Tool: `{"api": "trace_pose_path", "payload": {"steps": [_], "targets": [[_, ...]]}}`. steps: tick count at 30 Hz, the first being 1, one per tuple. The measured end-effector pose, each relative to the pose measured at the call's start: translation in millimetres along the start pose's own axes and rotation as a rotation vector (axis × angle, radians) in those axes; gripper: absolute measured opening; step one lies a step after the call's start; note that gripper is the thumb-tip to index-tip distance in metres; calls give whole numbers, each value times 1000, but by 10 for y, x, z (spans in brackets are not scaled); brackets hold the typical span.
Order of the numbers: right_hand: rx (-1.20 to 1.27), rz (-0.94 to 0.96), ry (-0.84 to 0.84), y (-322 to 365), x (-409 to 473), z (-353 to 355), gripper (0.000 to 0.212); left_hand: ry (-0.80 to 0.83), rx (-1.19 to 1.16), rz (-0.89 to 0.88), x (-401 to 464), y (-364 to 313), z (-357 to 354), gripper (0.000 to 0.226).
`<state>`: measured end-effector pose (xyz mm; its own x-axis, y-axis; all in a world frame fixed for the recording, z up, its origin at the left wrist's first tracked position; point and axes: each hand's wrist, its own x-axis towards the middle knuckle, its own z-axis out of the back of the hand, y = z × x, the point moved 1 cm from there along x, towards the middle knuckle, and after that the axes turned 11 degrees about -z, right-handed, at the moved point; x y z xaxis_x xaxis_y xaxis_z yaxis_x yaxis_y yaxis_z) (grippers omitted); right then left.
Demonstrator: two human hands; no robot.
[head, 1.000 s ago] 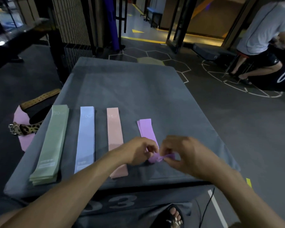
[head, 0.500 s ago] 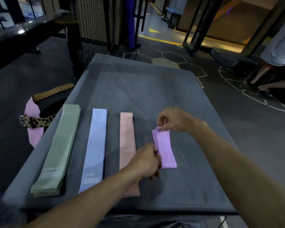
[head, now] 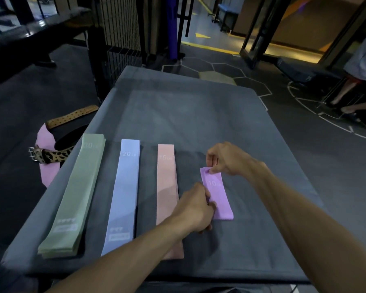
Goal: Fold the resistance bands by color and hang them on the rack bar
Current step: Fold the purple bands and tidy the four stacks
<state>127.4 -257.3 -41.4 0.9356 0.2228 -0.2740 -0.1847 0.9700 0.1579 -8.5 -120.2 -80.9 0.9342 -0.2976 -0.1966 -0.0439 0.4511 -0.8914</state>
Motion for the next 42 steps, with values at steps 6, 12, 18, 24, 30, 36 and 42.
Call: {"api": "trace_pose_path", "payload": {"steps": [6,12,18,24,30,36,42], "targets": [[29,67,4,13,-39,67,16,6,2,13,-4,-20,6,8],[24,65,3,106,-33,-11,15,7,5,-1,-37,-23,26,4],[-9,25,19,141,-9,-34,16,13,2,-5,-22,-4,9,8],[17,19,33,121,9,11,20,31,-16,-8,-20,1,14,11],[-24,-8,47,86,57,59,18,23,-56,20,-6,6,21,9],[1,-36,46,68,55,-13,24,23,-3,-6,-3,5,27,6],[-33,-105,131,49,90,-33,20,-17,-10,-44,-8,-1,17,6]]}}
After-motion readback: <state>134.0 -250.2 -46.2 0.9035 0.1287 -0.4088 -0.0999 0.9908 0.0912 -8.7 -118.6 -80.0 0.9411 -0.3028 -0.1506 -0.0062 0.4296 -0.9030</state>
